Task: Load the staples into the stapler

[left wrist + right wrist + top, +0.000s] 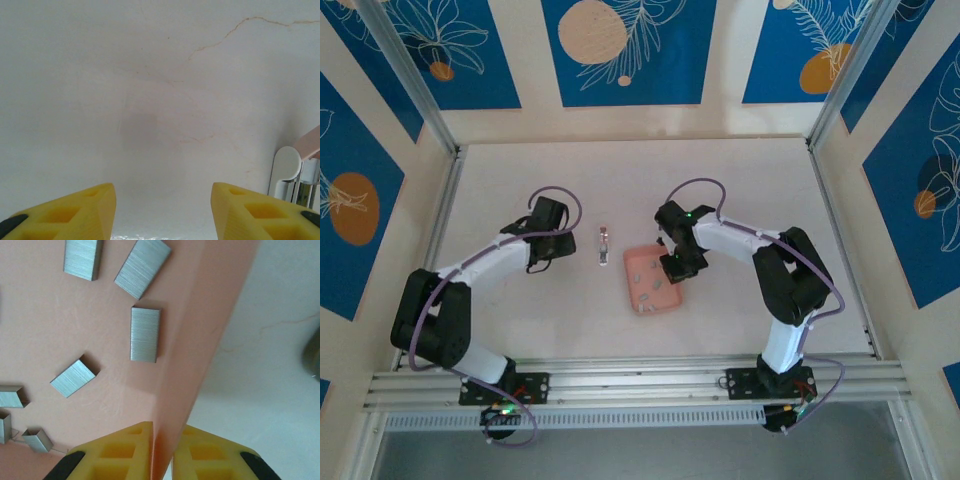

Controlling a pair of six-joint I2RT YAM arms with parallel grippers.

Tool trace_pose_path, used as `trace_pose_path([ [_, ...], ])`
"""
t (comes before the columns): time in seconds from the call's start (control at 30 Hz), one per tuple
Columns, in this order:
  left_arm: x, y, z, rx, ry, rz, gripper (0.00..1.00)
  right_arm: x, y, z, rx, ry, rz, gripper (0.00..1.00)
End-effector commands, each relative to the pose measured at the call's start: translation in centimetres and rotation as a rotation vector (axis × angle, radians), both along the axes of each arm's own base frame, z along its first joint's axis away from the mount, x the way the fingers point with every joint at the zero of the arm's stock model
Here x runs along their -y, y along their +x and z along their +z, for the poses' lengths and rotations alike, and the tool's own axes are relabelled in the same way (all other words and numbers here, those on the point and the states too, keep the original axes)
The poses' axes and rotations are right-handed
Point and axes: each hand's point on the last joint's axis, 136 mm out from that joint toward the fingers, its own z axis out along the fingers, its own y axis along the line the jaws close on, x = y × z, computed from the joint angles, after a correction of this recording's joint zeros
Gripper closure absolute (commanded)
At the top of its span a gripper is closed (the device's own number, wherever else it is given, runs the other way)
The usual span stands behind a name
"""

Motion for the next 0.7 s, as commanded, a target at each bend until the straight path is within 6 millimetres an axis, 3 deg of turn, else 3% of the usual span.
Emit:
trace_pose_path([
  [0.0, -0.3, 0.7, 1.7, 0.068, -0.006, -0.011, 0.48, 0.5, 0.7, 0.8, 0.029, -0.021, 0.064, 0.8],
  [0.13, -0.1, 0.5, 2.3, 0.104, -0.034, -0.04, 0.48, 0.8, 1.0, 2.4, 0.063, -0.02, 0.053, 0.69],
  [0.27, 0.8, 0.0, 2.9, 0.172, -0.117, -0.063, 0.48, 0.4, 1.2, 5.5, 0.105, 0.019, -0.047, 0.65],
  [0.43, 2.0, -0.7, 3.4, 0.28, -0.214, -0.12, 0.45, -1.9, 0.6, 9.0, 0.115, 0.131, -0.293, 0.63],
  [0.53, 2.4, -1.2, 3.5, 0.332, -0.252, -0.152, 0.45, -3.8, 0.0, 9.3, 0.086, 0.195, -0.426, 0.62],
  [0.67, 3.1, -1.7, 3.1, 0.361, -0.295, -0.192, 0.45, -4.7, -0.4, 7.7, 0.027, 0.181, -0.571, 0.62],
])
